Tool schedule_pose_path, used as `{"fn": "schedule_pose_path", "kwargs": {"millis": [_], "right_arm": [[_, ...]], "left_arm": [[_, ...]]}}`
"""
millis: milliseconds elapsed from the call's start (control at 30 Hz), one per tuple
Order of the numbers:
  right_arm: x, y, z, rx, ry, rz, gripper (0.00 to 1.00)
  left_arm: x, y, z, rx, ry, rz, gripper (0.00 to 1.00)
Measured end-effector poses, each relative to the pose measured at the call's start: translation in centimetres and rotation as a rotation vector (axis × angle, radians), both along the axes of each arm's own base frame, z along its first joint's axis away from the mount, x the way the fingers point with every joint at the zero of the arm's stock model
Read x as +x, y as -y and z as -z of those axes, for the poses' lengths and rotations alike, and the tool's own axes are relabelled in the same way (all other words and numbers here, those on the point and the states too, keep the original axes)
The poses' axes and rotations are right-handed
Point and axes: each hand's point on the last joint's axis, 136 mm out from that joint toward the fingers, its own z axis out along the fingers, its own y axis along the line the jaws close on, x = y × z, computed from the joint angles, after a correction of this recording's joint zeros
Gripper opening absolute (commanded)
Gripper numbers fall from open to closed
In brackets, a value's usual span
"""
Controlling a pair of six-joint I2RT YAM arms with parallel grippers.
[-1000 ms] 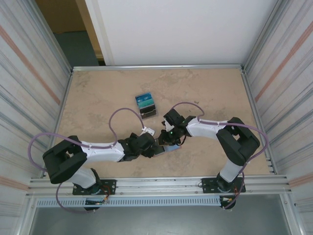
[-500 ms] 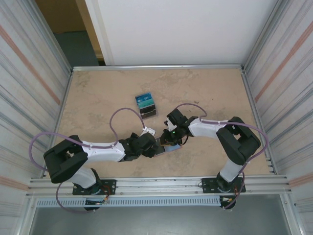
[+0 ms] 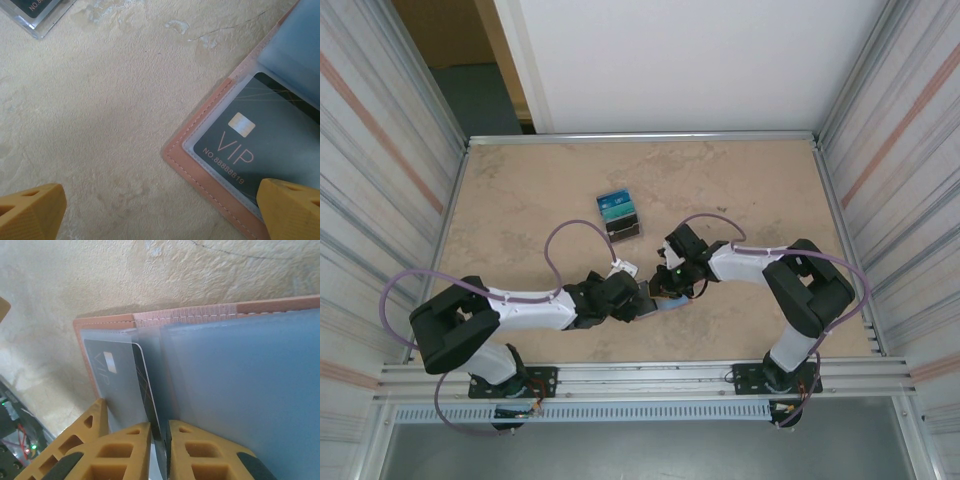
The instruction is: Take the credit cards out of the card holder
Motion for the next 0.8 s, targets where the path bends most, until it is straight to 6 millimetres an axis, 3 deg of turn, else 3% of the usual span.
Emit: {"fn": "schedule_pose_path", "kwargs": {"millis": [800], "right_arm": [[0.12, -0.36, -0.99, 0.262, -0.062, 0.045, 0.07]], "left_arm": [[0.10, -0.22, 0.12, 0.014, -0.005, -0.018, 0.99]]}}
